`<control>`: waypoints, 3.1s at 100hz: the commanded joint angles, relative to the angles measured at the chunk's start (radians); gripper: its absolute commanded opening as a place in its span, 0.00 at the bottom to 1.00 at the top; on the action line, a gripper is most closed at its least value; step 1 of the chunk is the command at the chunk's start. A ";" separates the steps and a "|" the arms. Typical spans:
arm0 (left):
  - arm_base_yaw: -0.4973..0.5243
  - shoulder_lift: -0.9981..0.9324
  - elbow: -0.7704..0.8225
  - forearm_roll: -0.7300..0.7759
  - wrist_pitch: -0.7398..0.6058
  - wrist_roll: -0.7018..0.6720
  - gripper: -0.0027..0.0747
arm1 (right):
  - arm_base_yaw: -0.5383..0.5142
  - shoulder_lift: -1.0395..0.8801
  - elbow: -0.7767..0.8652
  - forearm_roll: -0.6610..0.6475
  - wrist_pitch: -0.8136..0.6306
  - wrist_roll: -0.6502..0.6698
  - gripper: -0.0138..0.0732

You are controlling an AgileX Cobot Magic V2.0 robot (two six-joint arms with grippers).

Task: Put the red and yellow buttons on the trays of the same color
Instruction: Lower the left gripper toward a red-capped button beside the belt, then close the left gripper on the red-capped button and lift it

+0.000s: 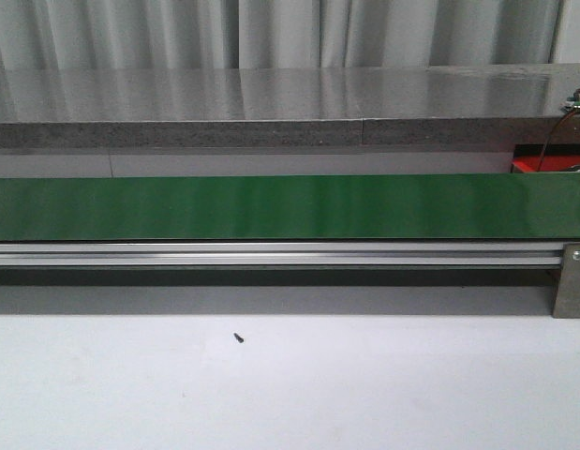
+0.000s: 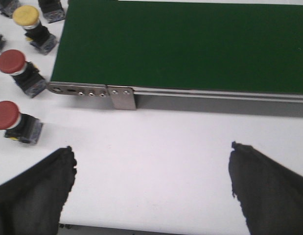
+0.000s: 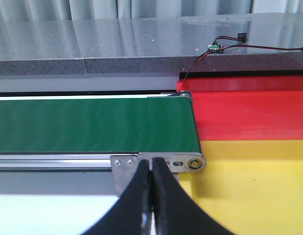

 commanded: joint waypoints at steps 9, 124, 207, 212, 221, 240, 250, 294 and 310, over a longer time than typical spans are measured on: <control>0.100 0.064 -0.155 0.074 -0.008 -0.037 0.84 | 0.001 -0.019 -0.019 -0.008 -0.084 -0.003 0.08; 0.528 0.668 -0.297 0.112 -0.143 0.033 0.84 | 0.001 -0.019 -0.019 -0.008 -0.084 -0.003 0.08; 0.523 0.883 -0.297 0.030 -0.303 0.033 0.84 | 0.001 -0.019 -0.019 -0.008 -0.084 -0.003 0.08; 0.517 0.889 -0.297 0.027 -0.305 0.033 0.84 | 0.001 -0.019 -0.019 -0.008 -0.084 -0.003 0.08; 0.505 0.897 -0.297 0.027 -0.317 0.033 0.84 | 0.001 -0.019 -0.019 -0.008 -0.084 -0.003 0.08; 0.490 0.917 -0.297 0.030 -0.335 0.035 0.84 | 0.001 -0.019 -0.019 -0.008 -0.084 -0.003 0.08; 0.490 0.939 -0.297 0.030 -0.333 0.035 0.84 | 0.001 -0.019 -0.019 -0.008 -0.084 -0.003 0.08; 0.490 0.978 -0.297 0.015 -0.333 0.035 0.84 | 0.001 -0.019 -0.019 -0.008 -0.084 -0.003 0.08; 0.490 0.978 -0.297 0.015 -0.332 0.035 0.73 | 0.001 -0.019 -0.019 -0.008 -0.084 -0.003 0.08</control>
